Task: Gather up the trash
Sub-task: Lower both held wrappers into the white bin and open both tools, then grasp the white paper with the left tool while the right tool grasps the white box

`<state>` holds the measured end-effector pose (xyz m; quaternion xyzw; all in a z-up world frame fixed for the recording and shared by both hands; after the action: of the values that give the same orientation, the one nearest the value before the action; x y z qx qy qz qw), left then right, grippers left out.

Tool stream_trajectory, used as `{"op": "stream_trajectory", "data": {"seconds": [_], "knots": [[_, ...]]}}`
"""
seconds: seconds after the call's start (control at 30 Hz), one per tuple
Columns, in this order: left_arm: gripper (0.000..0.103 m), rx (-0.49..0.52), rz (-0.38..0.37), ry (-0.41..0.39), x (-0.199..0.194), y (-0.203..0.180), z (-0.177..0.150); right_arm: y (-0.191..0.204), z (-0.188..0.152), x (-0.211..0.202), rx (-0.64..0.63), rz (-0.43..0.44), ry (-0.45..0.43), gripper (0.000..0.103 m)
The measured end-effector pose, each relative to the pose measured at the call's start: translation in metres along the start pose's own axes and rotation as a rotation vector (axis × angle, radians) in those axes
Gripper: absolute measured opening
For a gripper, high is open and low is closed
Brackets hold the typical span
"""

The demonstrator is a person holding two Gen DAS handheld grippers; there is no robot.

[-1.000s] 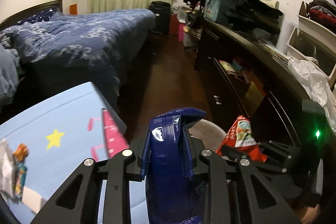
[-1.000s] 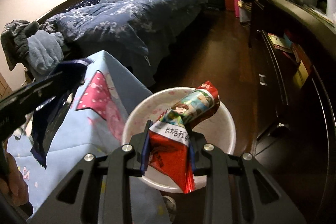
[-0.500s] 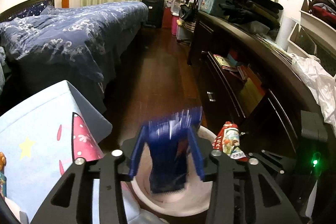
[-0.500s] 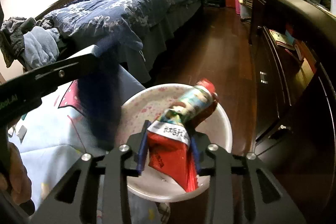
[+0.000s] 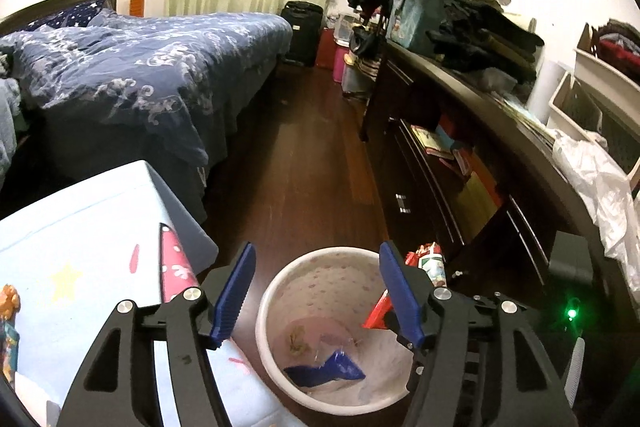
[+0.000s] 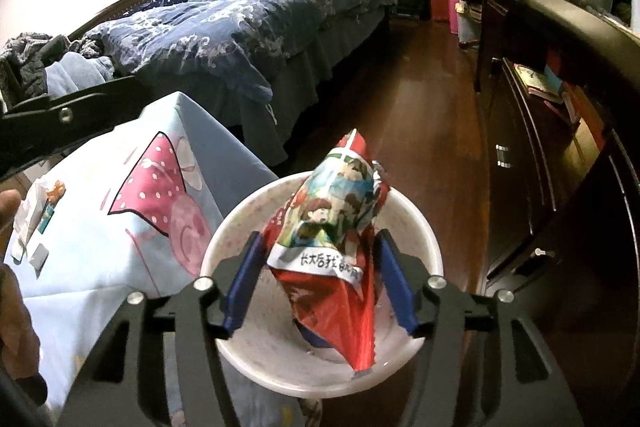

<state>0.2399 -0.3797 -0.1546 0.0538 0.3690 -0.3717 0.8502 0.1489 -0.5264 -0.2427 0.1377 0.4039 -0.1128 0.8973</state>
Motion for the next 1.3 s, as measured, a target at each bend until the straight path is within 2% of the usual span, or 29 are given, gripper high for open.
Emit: {"op": "stream_trajectory", "data": {"seconds": [0.17, 0.4, 0.67, 0.9, 1.1, 1.3], "knots": [[0.067, -0.02, 0.017, -0.026, -0.018, 0.011, -0.002, 0.004, 0.002, -0.004, -0.011, -0.018, -0.017, 0.076], [0.069, -0.047, 0.035, -0.051, -0.035, 0.027, -0.004, 0.013, 0.007, -0.01, -0.022, -0.037, -0.035, 0.081], [0.07, -0.061, 0.037, -0.069, -0.048, 0.038, -0.008, 0.019, 0.013, -0.02, -0.025, -0.071, -0.067, 0.098], [0.073, -0.064, 0.049, -0.091, -0.063, 0.043, -0.012, 0.036, 0.016, -0.036, -0.034, -0.041, -0.081, 0.098], [0.081, -0.083, 0.14, -0.122, -0.093, 0.065, -0.028, 0.085, 0.016, -0.057, -0.08, 0.049, -0.098, 0.098], [0.083, -0.14, 0.307, -0.134, -0.132, 0.114, -0.057, 0.141, 0.009, -0.061, -0.15, 0.13, -0.055, 0.099]]}}
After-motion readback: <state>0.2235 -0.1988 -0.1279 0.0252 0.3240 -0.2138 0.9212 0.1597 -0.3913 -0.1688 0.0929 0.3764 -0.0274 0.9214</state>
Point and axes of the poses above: each gripper's, at about its wrist camera, not at the fingertips, and x roughly the way its jaws point, y to its left, z to its top, the point moved 1 cm from there along x, roughly the way its jaws point, and after that the axes turned 3 degrees about y, right-handed, at the moved point
